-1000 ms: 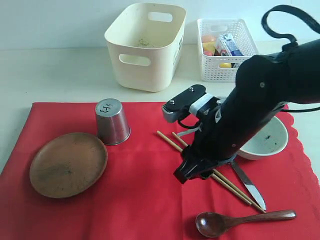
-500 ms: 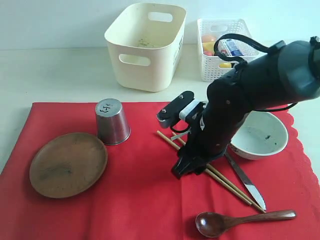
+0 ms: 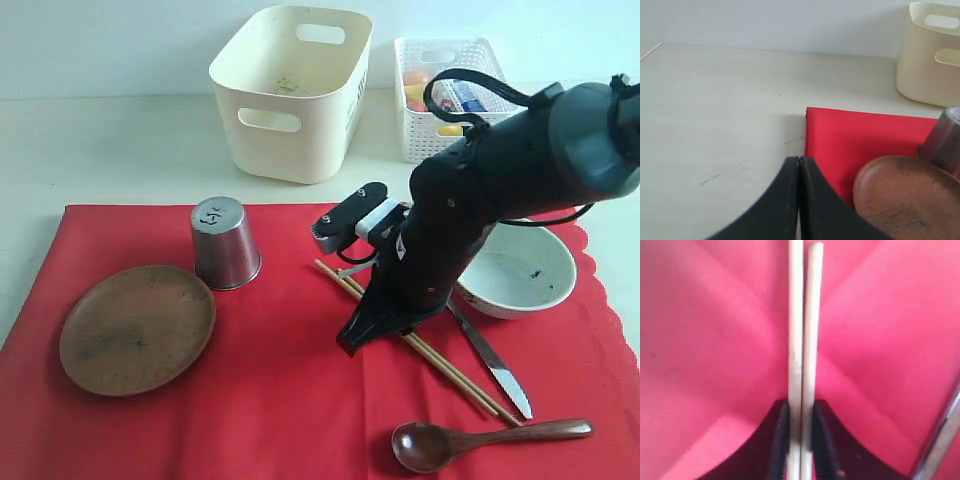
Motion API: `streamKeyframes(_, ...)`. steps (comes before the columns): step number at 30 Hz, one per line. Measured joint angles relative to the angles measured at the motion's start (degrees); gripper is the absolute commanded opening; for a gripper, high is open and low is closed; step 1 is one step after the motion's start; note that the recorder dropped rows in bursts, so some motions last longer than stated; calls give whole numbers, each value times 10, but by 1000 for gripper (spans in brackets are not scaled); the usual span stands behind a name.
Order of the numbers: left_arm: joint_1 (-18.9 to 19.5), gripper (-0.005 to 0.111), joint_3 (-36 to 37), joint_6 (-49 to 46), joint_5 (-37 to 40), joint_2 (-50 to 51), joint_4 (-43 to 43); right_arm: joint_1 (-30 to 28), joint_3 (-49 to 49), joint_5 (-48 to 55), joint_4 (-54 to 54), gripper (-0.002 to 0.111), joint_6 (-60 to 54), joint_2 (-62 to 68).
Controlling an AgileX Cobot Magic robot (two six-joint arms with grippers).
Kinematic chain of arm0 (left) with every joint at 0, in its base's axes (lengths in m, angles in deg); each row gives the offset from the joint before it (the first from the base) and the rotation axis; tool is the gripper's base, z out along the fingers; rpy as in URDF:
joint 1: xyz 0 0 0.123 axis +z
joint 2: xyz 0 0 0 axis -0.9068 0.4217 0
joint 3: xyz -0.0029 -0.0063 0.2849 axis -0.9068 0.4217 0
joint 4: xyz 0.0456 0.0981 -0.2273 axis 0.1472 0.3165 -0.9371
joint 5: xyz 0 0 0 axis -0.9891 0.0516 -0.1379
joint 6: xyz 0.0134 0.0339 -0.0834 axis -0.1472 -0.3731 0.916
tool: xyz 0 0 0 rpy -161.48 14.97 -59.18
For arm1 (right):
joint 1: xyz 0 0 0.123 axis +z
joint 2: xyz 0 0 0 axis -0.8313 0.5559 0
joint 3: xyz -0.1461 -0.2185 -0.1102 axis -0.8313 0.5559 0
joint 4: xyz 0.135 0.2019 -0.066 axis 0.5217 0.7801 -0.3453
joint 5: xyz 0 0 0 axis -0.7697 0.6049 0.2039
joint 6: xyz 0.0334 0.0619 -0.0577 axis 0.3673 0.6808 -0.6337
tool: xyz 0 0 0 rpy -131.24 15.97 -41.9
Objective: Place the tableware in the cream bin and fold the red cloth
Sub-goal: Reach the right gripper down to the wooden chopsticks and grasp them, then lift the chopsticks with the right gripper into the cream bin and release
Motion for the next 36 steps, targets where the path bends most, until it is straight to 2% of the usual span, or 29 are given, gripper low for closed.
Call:
streamKeyframes(13, 0, 2, 0, 0, 0, 0, 0, 0, 2, 24, 25, 0, 4, -103)
streamKeyframes(22, 0, 2, 0, 0, 0, 0, 0, 0, -5, -36, 26, 0, 30, -172)
streamKeyframes(29, 0, 2, 0, 0, 0, 0, 0, -5, -84, -64, 10, 0, 36, -173)
streamKeyframes(36, 0, 2, 0, 0, 0, 0, 0, -62, -176, -123, 10, 0, 45, -158)
